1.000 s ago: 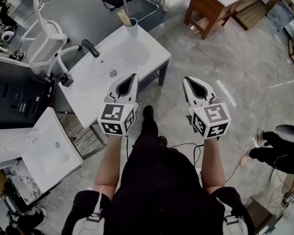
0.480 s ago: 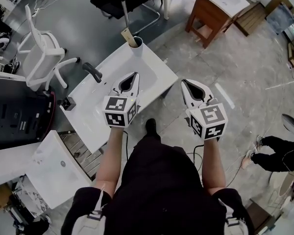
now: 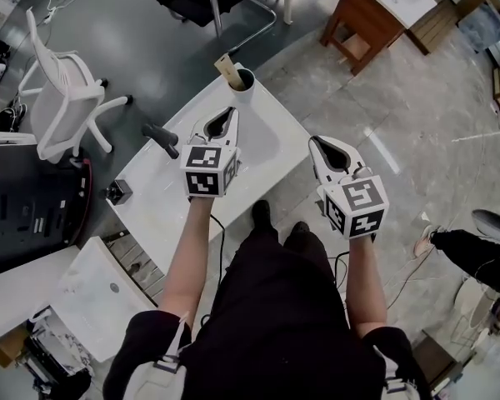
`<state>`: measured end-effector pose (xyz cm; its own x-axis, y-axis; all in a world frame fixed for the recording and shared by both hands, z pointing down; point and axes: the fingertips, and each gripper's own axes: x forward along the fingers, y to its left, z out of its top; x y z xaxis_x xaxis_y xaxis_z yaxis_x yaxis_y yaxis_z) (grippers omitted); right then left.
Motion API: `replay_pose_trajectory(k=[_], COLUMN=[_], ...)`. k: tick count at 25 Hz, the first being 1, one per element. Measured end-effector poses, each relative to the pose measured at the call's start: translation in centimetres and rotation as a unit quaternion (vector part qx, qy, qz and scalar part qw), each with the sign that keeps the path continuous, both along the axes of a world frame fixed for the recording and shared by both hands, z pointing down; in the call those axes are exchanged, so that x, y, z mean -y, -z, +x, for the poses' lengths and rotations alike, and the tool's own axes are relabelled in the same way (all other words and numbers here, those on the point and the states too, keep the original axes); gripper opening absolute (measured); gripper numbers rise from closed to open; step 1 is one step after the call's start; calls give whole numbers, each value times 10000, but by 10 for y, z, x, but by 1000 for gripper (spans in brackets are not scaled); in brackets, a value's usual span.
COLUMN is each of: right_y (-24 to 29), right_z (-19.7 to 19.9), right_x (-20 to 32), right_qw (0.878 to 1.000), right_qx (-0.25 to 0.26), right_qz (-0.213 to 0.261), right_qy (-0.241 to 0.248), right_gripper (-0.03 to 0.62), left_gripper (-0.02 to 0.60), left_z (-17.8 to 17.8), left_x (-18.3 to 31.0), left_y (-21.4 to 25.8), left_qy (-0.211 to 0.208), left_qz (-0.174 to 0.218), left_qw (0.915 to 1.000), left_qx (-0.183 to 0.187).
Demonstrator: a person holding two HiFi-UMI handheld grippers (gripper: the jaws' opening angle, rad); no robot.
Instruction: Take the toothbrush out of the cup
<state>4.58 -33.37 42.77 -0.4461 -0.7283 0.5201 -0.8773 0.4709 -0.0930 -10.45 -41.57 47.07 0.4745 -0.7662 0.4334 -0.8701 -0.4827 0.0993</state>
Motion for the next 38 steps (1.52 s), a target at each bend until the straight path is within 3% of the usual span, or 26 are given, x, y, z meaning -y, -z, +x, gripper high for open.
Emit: replay_pose_trajectory(k=[8, 21, 30, 38], right_y=[-16, -43, -57, -60], right_z=[-2, -2, -1, -1], right_x=[32, 51, 51, 47], right_qw=[9995, 9975, 9959, 9948], right_qx=[-120, -131, -49, 65], right_qz=[-293, -694, -894, -988], right_qy=[-19, -26, -107, -233], right_gripper=[32, 32, 32, 32], left_gripper=[87, 193, 190, 108], left_z=[-13, -24, -14, -13], left_x=[50, 119, 139, 141], left_y=[-44, -95, -109, -119], left_qy=[130, 392, 205, 167], left_qz=[-427, -661, -740, -619], left_qw=[9988, 9967, 9970, 9977], left_qx=[-181, -277, -119, 207])
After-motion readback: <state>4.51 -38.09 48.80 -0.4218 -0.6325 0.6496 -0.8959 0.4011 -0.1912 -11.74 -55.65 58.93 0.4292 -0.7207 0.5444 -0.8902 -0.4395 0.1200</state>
